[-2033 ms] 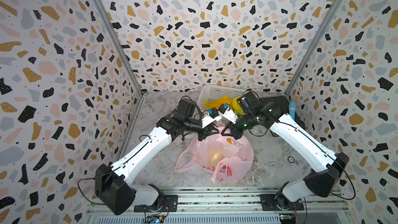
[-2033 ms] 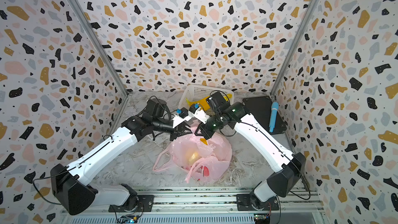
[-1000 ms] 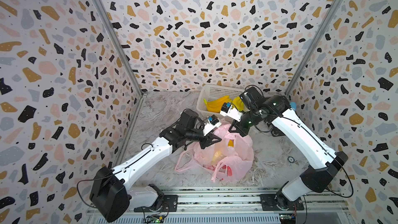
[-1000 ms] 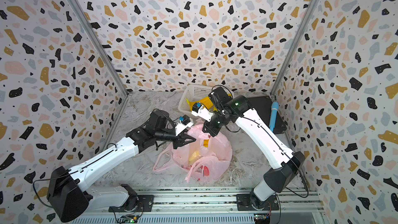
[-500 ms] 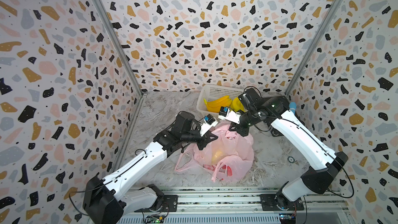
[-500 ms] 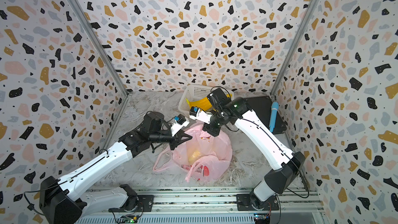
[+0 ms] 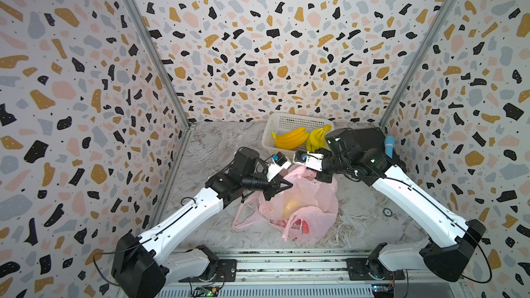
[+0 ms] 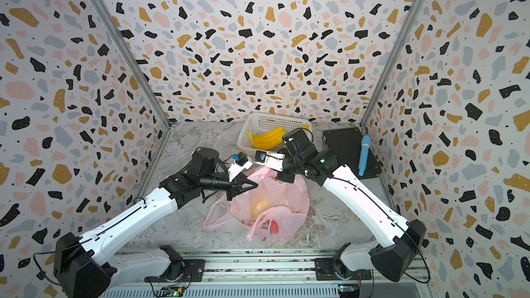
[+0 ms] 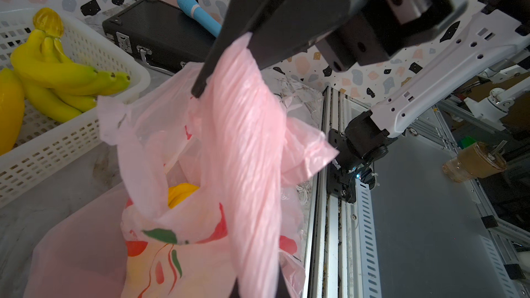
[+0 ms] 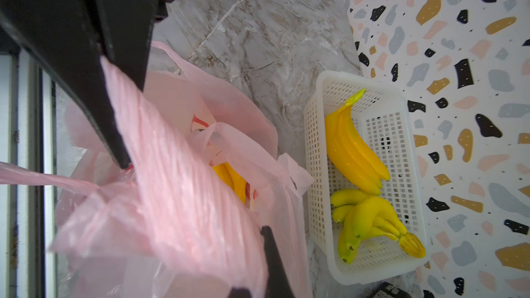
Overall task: Place the banana into a plastic bag & tie a knot
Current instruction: Cross the plastic bag at the center of the board.
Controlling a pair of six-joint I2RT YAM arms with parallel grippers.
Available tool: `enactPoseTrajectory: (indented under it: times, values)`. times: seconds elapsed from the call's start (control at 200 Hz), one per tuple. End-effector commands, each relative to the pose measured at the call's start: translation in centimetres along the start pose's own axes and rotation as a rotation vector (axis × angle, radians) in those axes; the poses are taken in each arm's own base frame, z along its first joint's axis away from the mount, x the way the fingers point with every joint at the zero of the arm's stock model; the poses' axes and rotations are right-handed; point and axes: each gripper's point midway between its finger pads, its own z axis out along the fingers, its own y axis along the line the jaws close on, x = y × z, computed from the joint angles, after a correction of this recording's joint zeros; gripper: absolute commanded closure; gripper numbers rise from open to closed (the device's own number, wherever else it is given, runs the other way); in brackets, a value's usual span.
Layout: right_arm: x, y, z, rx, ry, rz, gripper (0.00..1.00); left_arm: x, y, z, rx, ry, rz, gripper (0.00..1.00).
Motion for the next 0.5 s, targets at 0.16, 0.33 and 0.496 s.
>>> enactPoseTrajectory:
  times: [0.16, 0.33, 0.496]
  values:
    - [-2.4, -5.5, -0.6, 0.374, -0.111, -0.054, 1.00, 0.7, -1.2, 0.9, 0.127, 0.007, -0.055, 0.95]
    - [-3.7, -6.8, -0.2, 0.491, -0.186, -0.015, 1.00, 0.7, -1.5, 0.9, 0.153, -0.008, -0.062, 0.94]
    - [-6.7, -6.7, -1.2, 0.447, -0.389, 0.164, 1.00, 0.3, -1.4, 1.0, 0.147, -0.033, -0.053, 0.92]
